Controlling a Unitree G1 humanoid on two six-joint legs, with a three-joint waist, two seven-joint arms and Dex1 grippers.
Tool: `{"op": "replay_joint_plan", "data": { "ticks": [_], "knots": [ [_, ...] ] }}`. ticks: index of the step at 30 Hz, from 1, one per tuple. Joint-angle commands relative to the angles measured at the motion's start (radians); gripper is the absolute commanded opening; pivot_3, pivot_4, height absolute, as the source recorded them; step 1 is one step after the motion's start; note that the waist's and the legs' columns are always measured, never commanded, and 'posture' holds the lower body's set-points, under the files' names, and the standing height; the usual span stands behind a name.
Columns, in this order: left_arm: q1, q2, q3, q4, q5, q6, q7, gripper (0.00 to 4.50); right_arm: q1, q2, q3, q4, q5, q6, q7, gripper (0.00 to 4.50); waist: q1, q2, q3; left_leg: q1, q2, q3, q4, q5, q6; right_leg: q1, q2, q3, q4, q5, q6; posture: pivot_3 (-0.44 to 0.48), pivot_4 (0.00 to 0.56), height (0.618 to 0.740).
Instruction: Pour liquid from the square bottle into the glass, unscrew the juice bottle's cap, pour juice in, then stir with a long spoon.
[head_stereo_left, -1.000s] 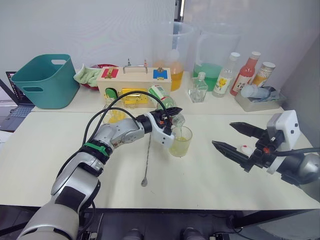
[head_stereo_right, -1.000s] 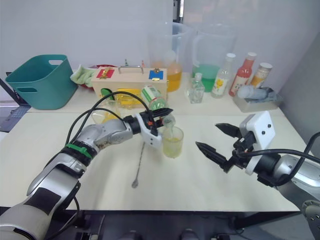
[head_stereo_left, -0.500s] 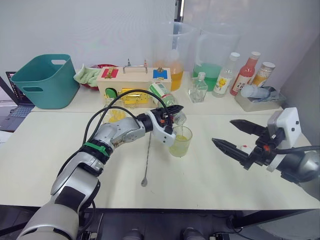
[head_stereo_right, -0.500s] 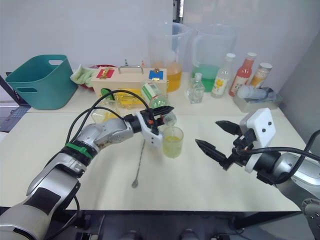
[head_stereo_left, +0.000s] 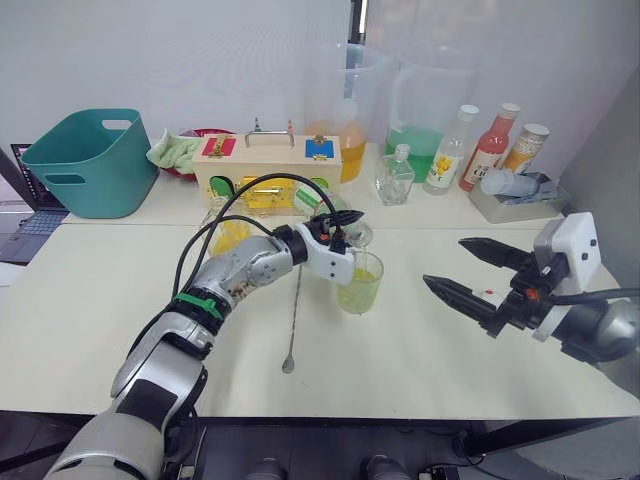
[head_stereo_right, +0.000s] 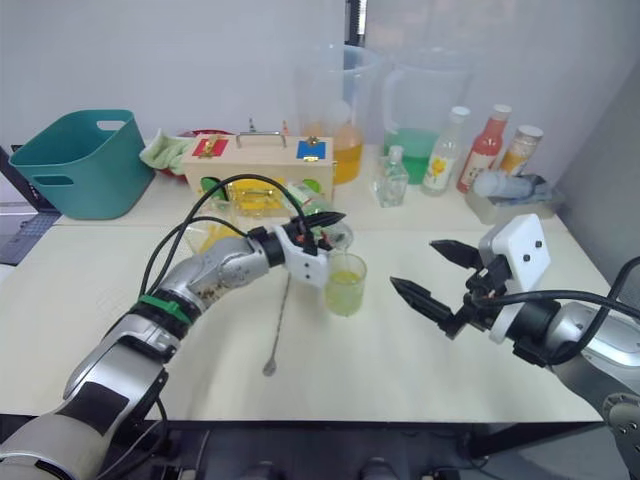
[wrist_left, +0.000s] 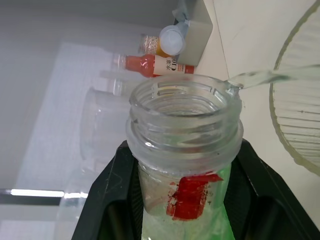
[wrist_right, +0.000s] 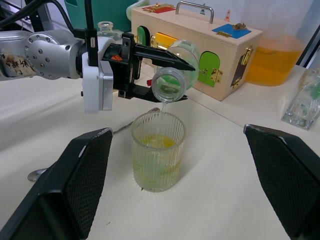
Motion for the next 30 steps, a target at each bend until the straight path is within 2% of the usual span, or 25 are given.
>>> {"op": "replay_joint_plan", "data": {
  "ticks": [1, 6, 13, 17, 19, 23, 30],
  "knots": [
    [-0.004, -0.016, 0.068, -0.061, -0.111, 0.055, -0.061, 1.53, -0.024, -0.017, -0.009, -0.003, 0.011, -0.013, 0.015, 4.46, 0.000, 0.000, 0.000, 0.000, 0.000, 0.000, 0.000, 0.000, 0.000, 0.000, 0.000, 0.000, 0.000, 0.000, 0.000, 0.000, 0.150, 0.740],
    [0.014, -0.051, 0.164, -0.128, -0.295, 0.187, -0.168, 1.53, -0.059, -0.026, 0.020, 0.027, 0.002, -0.016, 0.045, 4.46, 0.000, 0.000, 0.000, 0.000, 0.000, 0.000, 0.001, 0.000, 0.000, 0.000, 0.000, 0.000, 0.000, 0.000, 0.000, 0.000, 0.150, 0.740],
    [0.041, -0.087, 0.310, -0.312, -0.534, 0.492, -0.286, 1.53, -0.134, -0.040, 0.070, 0.090, -0.020, -0.022, 0.110, 4.46, -0.006, 0.000, 0.000, 0.000, 0.000, 0.000, 0.002, 0.000, 0.000, 0.000, 0.000, 0.000, 0.002, 0.000, 0.000, 0.000, 0.150, 0.740],
    [0.085, -0.099, 0.393, -0.468, -0.704, 0.802, -0.337, 1.53, -0.194, -0.042, 0.112, 0.139, -0.044, -0.027, 0.163, 4.46, -0.014, 0.000, 0.000, 0.001, 0.000, -0.001, 0.002, 0.000, 0.000, 0.000, 0.000, 0.000, 0.008, 0.000, 0.000, 0.000, 0.150, 0.740],
    [0.098, -0.099, 0.416, -0.520, -0.748, 0.904, -0.340, 1.53, -0.211, -0.040, 0.124, 0.154, -0.055, -0.027, 0.182, 4.46, -0.018, 0.000, 0.000, 0.002, 0.000, -0.001, 0.002, 0.000, 0.000, 0.000, 0.000, 0.000, 0.008, 0.000, 0.000, 0.000, 0.150, 0.740],
    [0.167, -0.049, 0.513, -0.706, -0.909, 1.190, -0.354, 1.53, -0.294, -0.046, 0.191, 0.246, -0.103, -0.042, 0.275, 4.46, -0.028, 0.000, 0.000, 0.003, 0.000, -0.002, 0.002, 0.000, 0.000, 0.000, 0.000, 0.001, 0.008, 0.000, 0.000, 0.000, 0.150, 0.740],
    [0.331, 0.084, 0.604, -0.968, -1.020, 1.387, -0.357, 1.53, -0.389, -0.035, 0.273, 0.350, -0.146, -0.040, 0.397, 4.46, -0.032, 0.000, 0.000, 0.004, 0.000, -0.001, 0.002, 0.000, 0.000, -0.001, 0.001, 0.002, 0.010, 0.000, 0.000, 0.000, 0.150, 0.740]
  ]
}}
